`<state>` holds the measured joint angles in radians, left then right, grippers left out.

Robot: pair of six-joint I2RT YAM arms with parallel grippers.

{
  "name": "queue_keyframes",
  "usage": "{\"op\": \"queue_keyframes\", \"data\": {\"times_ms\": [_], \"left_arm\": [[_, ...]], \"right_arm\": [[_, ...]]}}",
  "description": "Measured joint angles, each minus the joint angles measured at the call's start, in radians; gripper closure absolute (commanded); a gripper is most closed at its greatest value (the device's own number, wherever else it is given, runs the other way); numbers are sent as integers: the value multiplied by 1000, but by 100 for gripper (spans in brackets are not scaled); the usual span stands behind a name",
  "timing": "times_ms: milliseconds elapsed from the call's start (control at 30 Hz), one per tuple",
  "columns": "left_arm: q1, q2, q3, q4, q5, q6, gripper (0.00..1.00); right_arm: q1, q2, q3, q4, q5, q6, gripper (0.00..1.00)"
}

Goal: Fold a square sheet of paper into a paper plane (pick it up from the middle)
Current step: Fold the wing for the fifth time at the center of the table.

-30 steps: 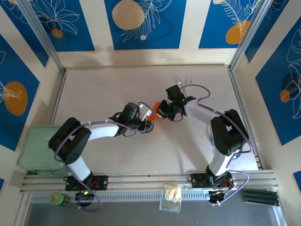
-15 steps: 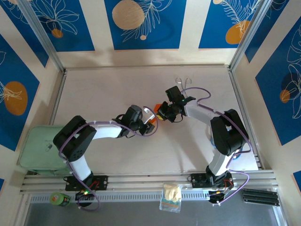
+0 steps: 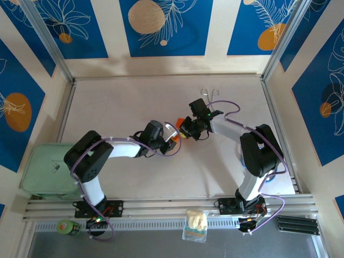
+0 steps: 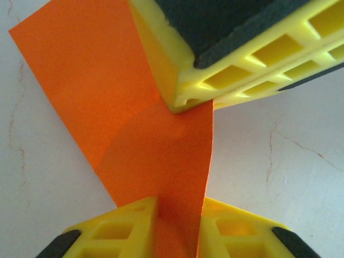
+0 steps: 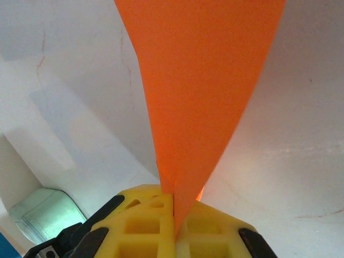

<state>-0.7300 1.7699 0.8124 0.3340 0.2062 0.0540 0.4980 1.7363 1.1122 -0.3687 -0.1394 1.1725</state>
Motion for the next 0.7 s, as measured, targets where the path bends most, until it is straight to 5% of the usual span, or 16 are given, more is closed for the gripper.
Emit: {"op": "queue_keyframes", "data": {"times_ms": [300,700], "left_arm": [[0,1,0,2,-3,1,86],[0,5,0,-21,17,-2,95]], "right_arm": [[-1,8,11,-55,0,-19,51],[-68,-5,36,-114,35,-138,37]]}}
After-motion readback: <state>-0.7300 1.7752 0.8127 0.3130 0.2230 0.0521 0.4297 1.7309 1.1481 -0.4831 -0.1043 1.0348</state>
